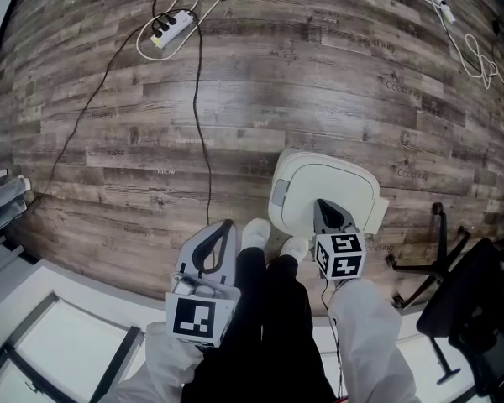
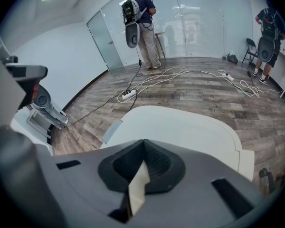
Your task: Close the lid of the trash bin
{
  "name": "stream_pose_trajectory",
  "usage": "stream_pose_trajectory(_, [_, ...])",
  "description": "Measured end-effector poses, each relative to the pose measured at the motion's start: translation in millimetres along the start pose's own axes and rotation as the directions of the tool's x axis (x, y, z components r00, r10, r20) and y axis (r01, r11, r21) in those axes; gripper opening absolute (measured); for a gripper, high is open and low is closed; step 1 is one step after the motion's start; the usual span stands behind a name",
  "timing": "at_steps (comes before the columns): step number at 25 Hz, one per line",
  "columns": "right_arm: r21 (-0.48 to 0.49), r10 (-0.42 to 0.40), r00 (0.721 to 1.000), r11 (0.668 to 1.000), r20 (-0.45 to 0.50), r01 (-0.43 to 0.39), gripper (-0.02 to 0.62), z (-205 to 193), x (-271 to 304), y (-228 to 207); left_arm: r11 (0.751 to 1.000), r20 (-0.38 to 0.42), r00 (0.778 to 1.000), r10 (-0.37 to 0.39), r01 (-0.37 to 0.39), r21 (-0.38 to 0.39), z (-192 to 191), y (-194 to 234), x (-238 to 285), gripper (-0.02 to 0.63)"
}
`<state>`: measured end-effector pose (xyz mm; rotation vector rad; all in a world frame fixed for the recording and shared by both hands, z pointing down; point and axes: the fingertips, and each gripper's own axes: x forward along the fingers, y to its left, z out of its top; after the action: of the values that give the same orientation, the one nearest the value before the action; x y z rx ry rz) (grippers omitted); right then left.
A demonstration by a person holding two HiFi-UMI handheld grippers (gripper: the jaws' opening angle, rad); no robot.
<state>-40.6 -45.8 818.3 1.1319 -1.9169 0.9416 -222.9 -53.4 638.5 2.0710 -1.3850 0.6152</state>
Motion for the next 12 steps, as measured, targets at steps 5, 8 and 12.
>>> stream_pose_trajectory(5, [0.003,-0.006,1.000,1.000,-0.006,0.006,0.024,-2.5,3.8,0.0,1.000,-0.002,1.000,-0.004,0.004,-0.007,-2.1,-1.5,1.3,0.005])
stream_pose_trajectory(8, [-0.010,-0.009,1.000,1.000,-0.005,0.009,0.023,-3.1,4.9,-0.3,1.000,-0.005,1.000,-0.001,0.001,-0.006,-4.5,-0.3,1.2,0.005])
stream_pose_trajectory(12, [-0.013,-0.008,1.000,1.000,-0.007,0.008,0.024,-3.9,4.7,-0.4,1.000,-0.006,1.000,0.000,0.000,-0.004,-5.2,0.2,0.3,0.005])
